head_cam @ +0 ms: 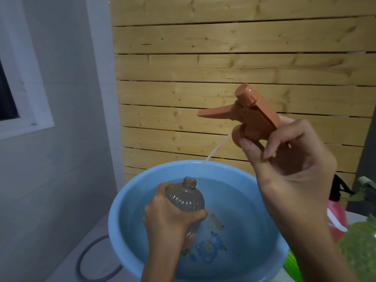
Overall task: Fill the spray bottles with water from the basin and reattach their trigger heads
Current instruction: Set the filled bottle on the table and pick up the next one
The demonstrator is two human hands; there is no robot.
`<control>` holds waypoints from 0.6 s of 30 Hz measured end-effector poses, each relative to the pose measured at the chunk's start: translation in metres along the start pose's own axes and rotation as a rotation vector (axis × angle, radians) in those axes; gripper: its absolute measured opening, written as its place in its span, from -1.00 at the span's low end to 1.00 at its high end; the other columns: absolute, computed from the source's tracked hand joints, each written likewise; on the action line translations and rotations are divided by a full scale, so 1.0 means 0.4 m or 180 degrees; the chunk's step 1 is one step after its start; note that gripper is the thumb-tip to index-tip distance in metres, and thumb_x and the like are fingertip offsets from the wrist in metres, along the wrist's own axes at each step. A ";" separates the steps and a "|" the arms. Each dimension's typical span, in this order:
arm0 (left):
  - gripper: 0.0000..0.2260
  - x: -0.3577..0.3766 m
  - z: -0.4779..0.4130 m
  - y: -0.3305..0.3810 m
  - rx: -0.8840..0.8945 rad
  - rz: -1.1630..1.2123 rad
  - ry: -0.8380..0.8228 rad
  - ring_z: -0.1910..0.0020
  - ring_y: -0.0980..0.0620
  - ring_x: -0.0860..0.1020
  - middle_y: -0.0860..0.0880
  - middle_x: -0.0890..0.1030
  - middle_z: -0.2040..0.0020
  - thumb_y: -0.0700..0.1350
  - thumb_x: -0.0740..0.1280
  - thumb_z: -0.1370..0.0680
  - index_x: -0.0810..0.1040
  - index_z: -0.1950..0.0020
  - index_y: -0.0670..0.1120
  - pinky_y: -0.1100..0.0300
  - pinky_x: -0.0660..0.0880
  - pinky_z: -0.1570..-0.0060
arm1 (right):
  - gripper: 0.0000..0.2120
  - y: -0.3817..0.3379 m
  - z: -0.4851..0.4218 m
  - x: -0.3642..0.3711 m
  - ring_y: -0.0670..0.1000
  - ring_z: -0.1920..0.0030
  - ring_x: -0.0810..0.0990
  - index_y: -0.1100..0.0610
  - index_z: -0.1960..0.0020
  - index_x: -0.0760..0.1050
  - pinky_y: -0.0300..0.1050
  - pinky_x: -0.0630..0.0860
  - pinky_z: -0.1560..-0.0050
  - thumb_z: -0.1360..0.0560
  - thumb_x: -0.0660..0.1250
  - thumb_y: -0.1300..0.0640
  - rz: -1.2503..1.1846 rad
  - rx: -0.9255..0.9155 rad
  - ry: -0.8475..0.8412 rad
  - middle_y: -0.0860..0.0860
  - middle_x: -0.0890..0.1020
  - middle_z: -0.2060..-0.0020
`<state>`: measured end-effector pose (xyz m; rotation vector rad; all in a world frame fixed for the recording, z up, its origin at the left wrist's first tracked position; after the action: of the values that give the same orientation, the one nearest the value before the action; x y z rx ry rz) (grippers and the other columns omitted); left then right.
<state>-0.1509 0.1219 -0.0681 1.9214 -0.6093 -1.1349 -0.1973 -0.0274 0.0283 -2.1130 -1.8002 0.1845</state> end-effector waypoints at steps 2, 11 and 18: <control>-0.24 0.000 -0.001 0.001 0.0002 -0.0001 -0.0007 -0.08 -0.03 0.54 0.15 0.47 0.15 0.16 0.65 0.01 0.47 -0.12 0.13 0.16 0.45 -0.01 | -0.63 -0.003 0.002 0.006 0.08 0.00 0.64 0.20 0.27 0.26 -0.22 0.53 0.01 -0.39 0.34 0.57 -0.0061 0.0023 -0.0076 0.11 0.58 0.13; -0.27 0.004 0.001 0.002 0.0027 0.0078 -0.0016 -0.05 -0.01 0.55 0.17 0.50 0.13 0.17 0.65 0.02 0.48 -0.08 0.13 0.20 0.41 0.06 | -0.72 0.038 0.029 0.031 0.08 0.01 0.64 0.11 0.18 0.38 -0.22 0.57 0.04 -0.45 0.36 0.44 -0.0405 0.0703 -0.0370 0.09 0.59 0.18; -0.33 0.003 0.007 0.009 0.0174 0.0170 -0.0098 -0.01 0.03 0.55 0.18 0.52 0.11 0.12 0.64 -0.02 0.48 -0.06 0.13 0.24 0.40 0.08 | -0.79 0.130 0.067 0.047 -0.11 0.02 0.65 0.16 -0.06 0.43 -0.35 0.49 -0.01 -0.54 0.23 0.42 -0.0447 0.1406 -0.0769 -0.16 0.60 0.08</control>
<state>-0.1529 0.1179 -0.0667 1.9252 -0.7110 -1.1266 -0.1543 -0.0105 -0.0125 -1.7048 -1.8216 0.7538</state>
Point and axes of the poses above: each hand's wrist, its own z-axis away from the middle knuckle, its own x-axis out of the palm, y = z × x, the point moved 1 cm from there along -z, towards the middle knuckle
